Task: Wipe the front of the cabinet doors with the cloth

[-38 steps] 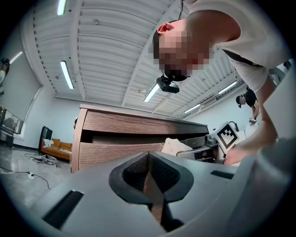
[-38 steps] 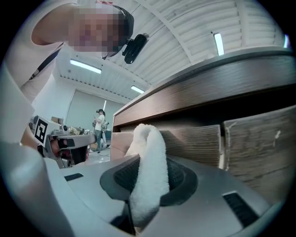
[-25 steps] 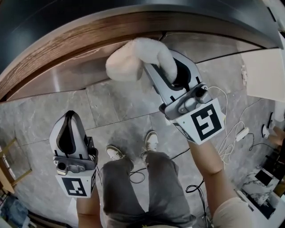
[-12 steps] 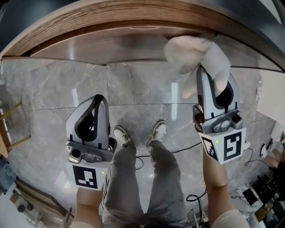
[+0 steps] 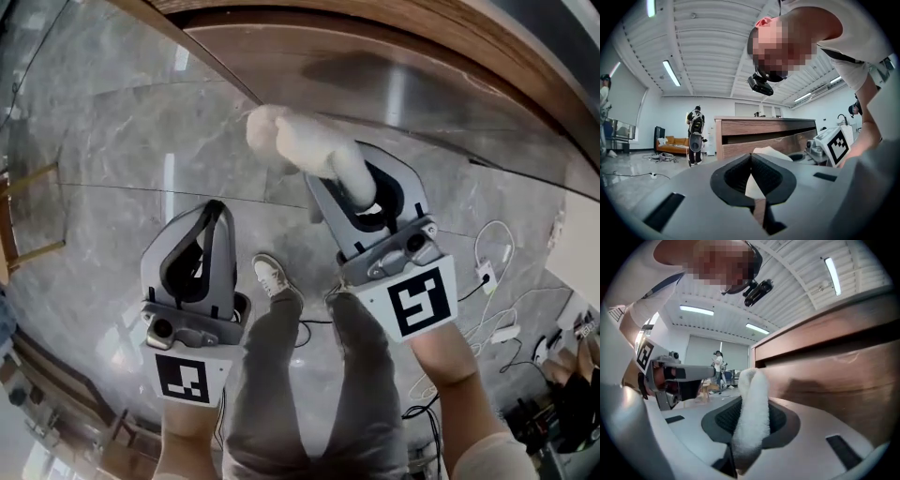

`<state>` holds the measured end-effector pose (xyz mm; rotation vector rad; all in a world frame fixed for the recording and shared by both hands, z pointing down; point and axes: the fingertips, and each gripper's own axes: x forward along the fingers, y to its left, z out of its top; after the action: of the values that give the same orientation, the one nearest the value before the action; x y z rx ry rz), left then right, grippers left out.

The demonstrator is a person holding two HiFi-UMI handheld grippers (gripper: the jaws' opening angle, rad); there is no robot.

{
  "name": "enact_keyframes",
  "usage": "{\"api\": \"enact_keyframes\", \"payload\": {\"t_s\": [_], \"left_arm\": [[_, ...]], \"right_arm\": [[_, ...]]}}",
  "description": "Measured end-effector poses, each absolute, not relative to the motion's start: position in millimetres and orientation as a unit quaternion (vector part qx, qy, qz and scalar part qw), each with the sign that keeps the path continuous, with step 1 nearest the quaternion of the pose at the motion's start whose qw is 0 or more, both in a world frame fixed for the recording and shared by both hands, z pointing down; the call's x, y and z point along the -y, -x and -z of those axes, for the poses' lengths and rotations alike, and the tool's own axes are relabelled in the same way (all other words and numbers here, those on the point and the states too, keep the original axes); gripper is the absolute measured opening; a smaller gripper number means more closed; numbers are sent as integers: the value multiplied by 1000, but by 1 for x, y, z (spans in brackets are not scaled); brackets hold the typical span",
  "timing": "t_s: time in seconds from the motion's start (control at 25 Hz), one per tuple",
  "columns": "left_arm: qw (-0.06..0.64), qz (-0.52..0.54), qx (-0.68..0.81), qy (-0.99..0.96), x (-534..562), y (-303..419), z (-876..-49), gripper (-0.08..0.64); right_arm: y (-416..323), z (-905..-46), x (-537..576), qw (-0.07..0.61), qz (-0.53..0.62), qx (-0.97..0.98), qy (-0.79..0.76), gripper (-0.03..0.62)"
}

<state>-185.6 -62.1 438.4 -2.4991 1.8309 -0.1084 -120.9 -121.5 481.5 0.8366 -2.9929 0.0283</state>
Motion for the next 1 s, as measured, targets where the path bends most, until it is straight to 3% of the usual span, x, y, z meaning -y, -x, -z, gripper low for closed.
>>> {"api": "enact_keyframes", "payload": {"t_s": [0.32,0.44,0.68,1.0], "left_arm": [[60,23,-598,799,60,213,-488,17],[45,8,-599,799,65,226,-516,18],[33,-46,-598,800,99,210,-567,17],[61,-36,-574,816,102,181,-593,17]], "right_arm": [[183,-561,155,5,-13,969,-248,106],[199,-581,167,5,3,969,-246,106],[185,-615,190,28,26,970,-240,106],[159,-628,191,10,21,975,-219,104]]}}
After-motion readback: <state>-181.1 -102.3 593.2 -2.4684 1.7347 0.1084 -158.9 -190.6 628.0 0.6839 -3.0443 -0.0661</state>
